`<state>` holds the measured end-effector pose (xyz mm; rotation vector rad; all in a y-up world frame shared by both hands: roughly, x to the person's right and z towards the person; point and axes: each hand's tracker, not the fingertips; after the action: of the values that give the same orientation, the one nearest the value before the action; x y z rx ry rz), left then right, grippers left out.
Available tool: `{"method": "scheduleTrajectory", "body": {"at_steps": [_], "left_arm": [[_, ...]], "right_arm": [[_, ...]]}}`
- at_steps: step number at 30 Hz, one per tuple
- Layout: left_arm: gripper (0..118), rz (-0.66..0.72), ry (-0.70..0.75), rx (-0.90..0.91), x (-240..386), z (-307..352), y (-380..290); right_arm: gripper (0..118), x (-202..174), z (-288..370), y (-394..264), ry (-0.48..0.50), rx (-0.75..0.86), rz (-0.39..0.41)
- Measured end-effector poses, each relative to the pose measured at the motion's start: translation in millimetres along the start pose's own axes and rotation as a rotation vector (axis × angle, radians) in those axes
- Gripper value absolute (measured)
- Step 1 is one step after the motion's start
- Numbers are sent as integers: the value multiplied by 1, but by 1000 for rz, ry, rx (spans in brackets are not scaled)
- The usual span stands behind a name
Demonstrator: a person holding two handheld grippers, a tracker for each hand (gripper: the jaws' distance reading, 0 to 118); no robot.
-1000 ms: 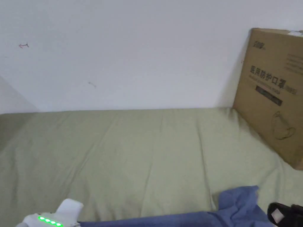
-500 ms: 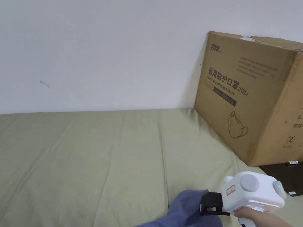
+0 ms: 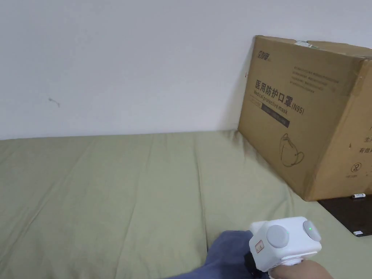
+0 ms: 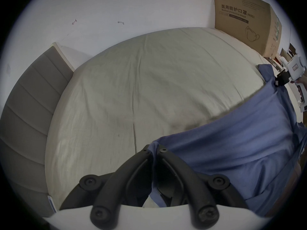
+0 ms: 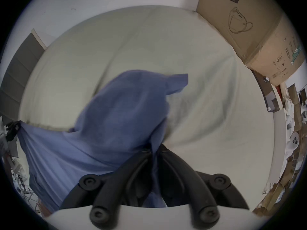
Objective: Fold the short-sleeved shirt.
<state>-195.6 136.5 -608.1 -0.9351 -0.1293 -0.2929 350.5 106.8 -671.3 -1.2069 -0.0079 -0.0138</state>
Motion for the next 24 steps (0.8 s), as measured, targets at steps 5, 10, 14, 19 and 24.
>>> {"method": "scheduleTrajectory", "body": {"at_steps": [5,10,14,19,24], "left_arm": [[3,59,-13,21,-6,24,2],[3,61,-29,123,-8,85,14],[3,90,-62,255,-13,153,33],[3,134,-66,402,-28,232,64],[3,162,-43,490,-49,289,105]], "right_arm": [[3,6,49,-17,59,134,-37],[3,33,151,-47,191,344,-155],[3,39,239,-60,218,488,-167],[3,21,337,-59,223,643,-128],[3,6,414,-30,201,774,-91]]}}
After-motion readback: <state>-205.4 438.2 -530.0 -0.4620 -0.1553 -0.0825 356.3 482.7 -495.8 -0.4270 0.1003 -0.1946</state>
